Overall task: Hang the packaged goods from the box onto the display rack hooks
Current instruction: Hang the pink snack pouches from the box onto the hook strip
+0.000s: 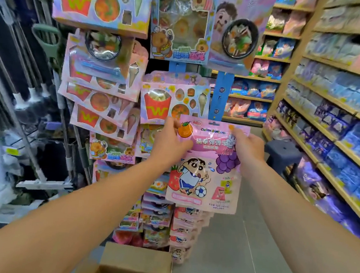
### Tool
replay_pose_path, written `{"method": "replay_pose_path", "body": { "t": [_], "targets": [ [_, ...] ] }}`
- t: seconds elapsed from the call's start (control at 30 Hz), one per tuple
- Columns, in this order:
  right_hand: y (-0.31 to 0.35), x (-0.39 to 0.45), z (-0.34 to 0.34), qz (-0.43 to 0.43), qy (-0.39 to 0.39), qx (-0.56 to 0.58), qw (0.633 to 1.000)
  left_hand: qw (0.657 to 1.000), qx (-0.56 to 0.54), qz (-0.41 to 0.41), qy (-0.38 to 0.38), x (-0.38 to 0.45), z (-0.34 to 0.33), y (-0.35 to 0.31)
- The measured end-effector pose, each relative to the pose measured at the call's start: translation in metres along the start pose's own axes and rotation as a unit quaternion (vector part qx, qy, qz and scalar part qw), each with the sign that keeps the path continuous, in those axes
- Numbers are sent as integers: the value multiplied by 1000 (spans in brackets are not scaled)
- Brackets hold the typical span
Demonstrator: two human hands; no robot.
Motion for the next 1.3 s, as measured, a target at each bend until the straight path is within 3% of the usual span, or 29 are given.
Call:
{"method": "replay_pose_path", "body": {
  "t": [0.17,0.33,0.7,0.97,1.3],
  "targets": [
    [1,49,15,-13,-6,-49,999,993,93,-42,56,13,-39,-12],
    [1,91,25,-25,-6,-75,997,987,139,-43,64,30,-67,-28],
    [36,145,33,33,-36,-40,998,986,139,-32,81,50,-104,-43],
    [44,164,6,50,89,-79,992,978,205,5,38,61,-114,-43],
    [39,173,6,176,58,-114,976,979,178,65,69,65,-124,-34]
  ]
}}
Point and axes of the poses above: each hand's wrist, its own x-axis towards the middle knuckle, its own z-axis out of the back of the hand, y = z × x, the point moved 3 cm from there along x, towards the middle knuckle, and after that the axes turned 15 degrees about x, right-handed, at the moved point
